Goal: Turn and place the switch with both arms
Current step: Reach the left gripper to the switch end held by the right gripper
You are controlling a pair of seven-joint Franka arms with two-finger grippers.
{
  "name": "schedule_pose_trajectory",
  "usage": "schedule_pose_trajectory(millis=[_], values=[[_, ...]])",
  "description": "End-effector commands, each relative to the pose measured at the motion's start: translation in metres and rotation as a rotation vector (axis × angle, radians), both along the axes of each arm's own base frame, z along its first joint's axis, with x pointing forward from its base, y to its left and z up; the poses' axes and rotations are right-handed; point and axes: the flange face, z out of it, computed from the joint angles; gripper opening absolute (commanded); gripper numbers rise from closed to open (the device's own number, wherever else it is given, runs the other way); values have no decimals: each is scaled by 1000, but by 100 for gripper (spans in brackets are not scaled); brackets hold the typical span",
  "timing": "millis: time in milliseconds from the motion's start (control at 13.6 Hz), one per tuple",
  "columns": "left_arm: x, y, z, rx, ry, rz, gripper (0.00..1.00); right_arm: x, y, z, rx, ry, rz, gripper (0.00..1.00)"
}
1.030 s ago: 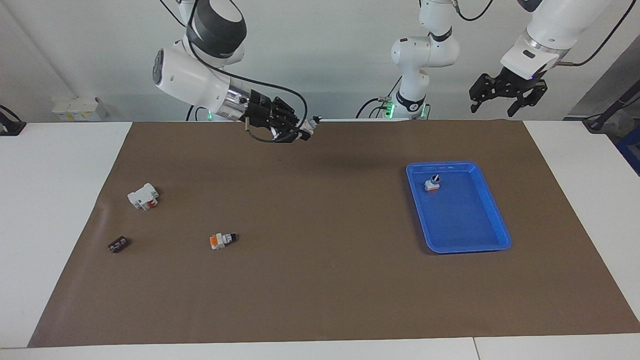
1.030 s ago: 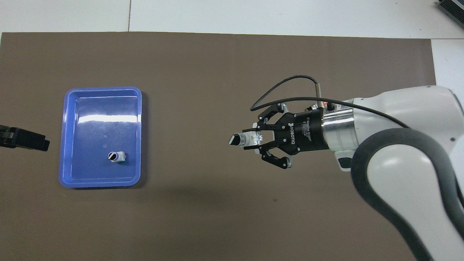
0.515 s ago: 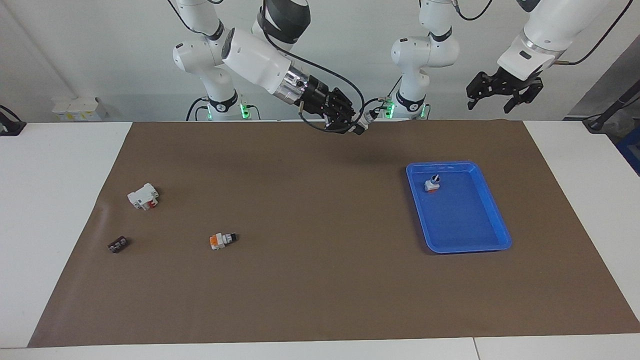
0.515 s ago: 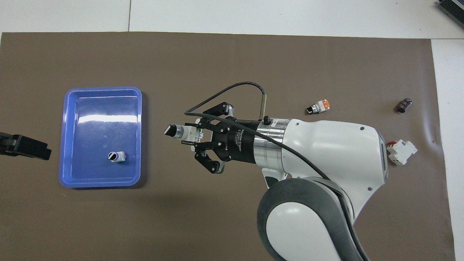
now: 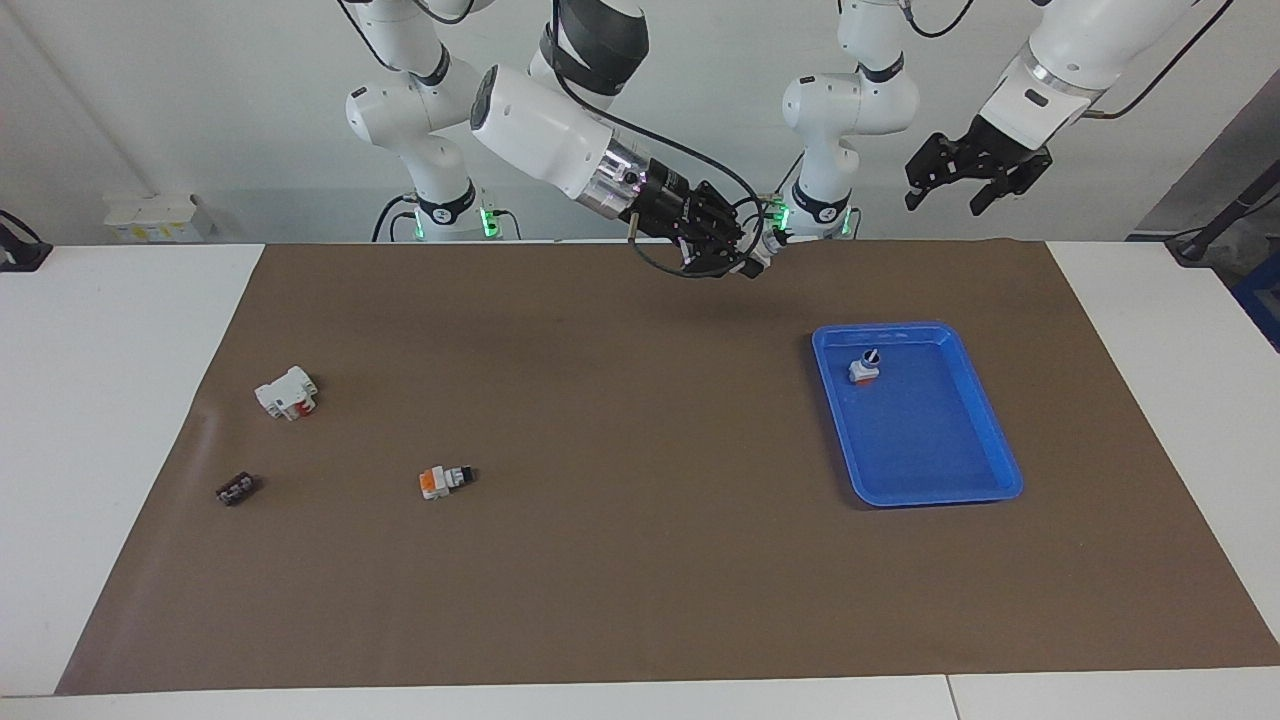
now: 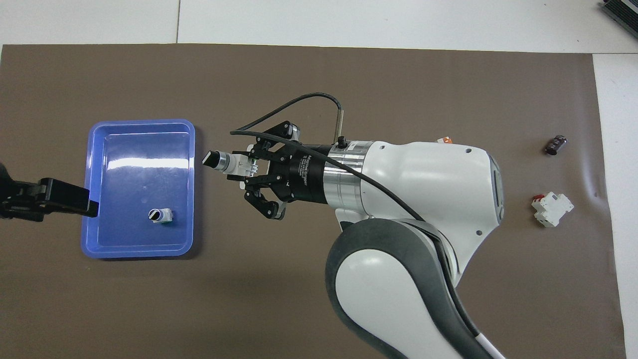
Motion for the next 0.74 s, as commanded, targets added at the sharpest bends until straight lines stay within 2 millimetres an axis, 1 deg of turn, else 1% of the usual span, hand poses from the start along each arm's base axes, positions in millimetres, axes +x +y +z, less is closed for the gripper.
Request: schedule_pose_trajectory(millis=[0, 74, 147, 294, 368, 441, 515, 662], values=[[4, -12, 8, -82, 1, 217, 91, 10, 11, 5, -33, 3, -16, 0], [4, -18, 10, -122, 31, 302, 87, 11, 11, 4, -38, 3, -16, 0], [4, -23, 13, -163, 67, 383, 80, 10, 11, 5, -39, 1, -16, 0], [7, -31, 20, -215, 130, 598, 71, 9, 12, 5, -40, 0, -13, 0], [9, -34, 23, -236, 174, 721, 61, 6, 18, 4, -42, 0, -3, 0], [13, -37, 26, -256, 203, 840, 58, 5, 19, 4, -43, -1, 0, 0], [15, -40, 28, -260, 229, 956, 57, 1, 26, -1, -54, 0, 15, 0], [22, -45, 27, -260, 304, 1185, 57, 0, 27, -2, -56, 1, 18, 0]])
